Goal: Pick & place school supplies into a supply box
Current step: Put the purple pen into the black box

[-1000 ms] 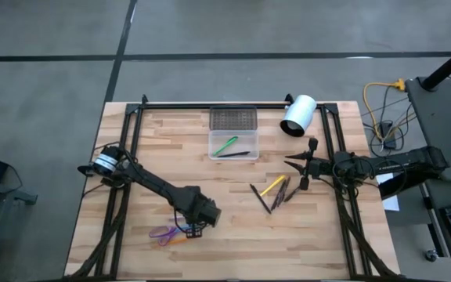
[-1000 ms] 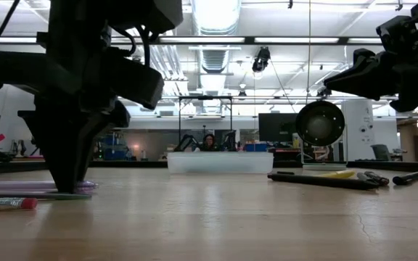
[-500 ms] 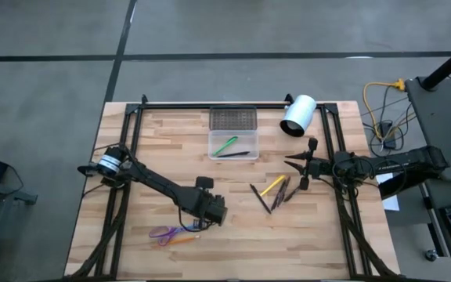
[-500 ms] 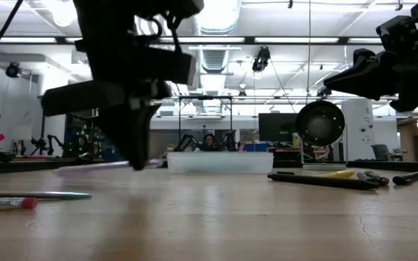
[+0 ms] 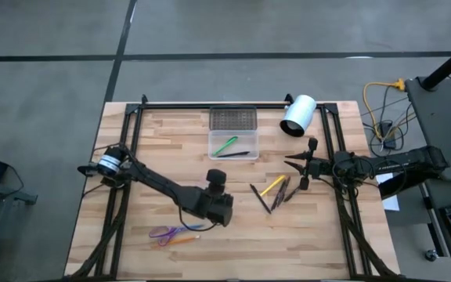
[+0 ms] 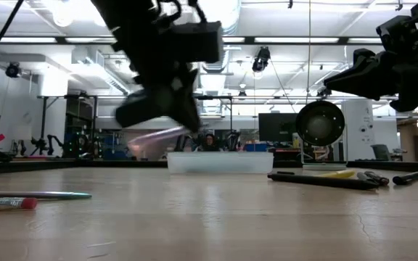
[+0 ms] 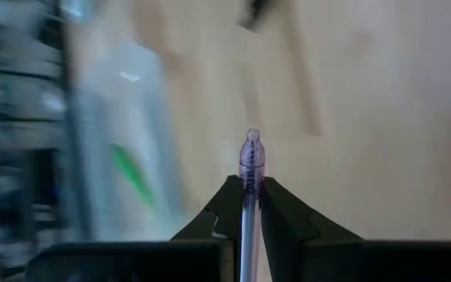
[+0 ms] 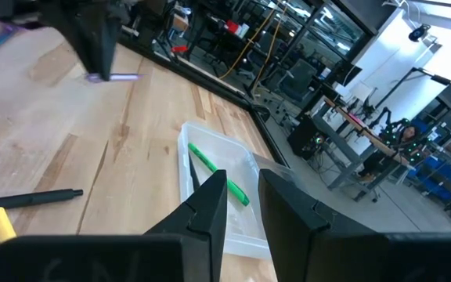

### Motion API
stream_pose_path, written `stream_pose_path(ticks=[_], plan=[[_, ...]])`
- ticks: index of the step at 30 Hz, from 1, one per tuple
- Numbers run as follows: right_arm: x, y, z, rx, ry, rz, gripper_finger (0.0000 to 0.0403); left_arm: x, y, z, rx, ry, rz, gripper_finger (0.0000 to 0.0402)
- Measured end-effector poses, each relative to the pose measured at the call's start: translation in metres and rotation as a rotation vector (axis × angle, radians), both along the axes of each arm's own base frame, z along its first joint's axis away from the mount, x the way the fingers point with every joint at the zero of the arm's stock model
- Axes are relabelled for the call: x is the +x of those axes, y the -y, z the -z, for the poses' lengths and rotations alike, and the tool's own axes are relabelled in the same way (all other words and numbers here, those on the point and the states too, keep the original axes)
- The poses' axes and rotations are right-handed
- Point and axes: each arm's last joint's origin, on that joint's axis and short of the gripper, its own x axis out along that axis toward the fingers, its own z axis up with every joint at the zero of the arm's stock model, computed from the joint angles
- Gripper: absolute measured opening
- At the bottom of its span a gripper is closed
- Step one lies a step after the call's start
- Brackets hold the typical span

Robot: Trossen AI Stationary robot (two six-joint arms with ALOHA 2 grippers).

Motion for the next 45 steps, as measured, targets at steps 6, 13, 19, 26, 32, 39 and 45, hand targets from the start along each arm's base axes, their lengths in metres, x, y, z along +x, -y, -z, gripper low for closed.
stream_pose_path(ticks=[6,13,19,26,32,39,45], plan=[[0.0,0.0,0.0,0.001,0.001,0.0,0.0068,0.013,-0.006,-0.005,0.093,0.049,0.076,0.0013],[0.0,0.0,0.0,0.0,0.0,0.0,0.0068,0.028,-0.028,-0.007,0.139,0.103,0.097,0.0014],[0.0,0.0,0.0,0.001,0.001,0.0,0.0068,0.034,-0.055,-0.005,0.144,0.112,0.035,0.0014],[0.0,0.0,0.0,0.001,0.0,0.0,0.0068,0.035,-0.083,0.0,0.164,0.076,-0.014,0.0014],[0.0,0.0,0.0,0.0,0.0,0.0,0.0068,0.042,-0.101,-0.004,0.182,0.141,-0.033,0.0014],[0.0,0.0,0.0,0.001,0.001,-0.001,0.0068,0.044,-0.116,-0.002,0.186,0.211,-0.069,0.0014],[0.0,0.0,0.0,0.0,0.0,0.0,0.0068,0.042,-0.126,0.004,0.186,0.239,-0.096,0.0014]])
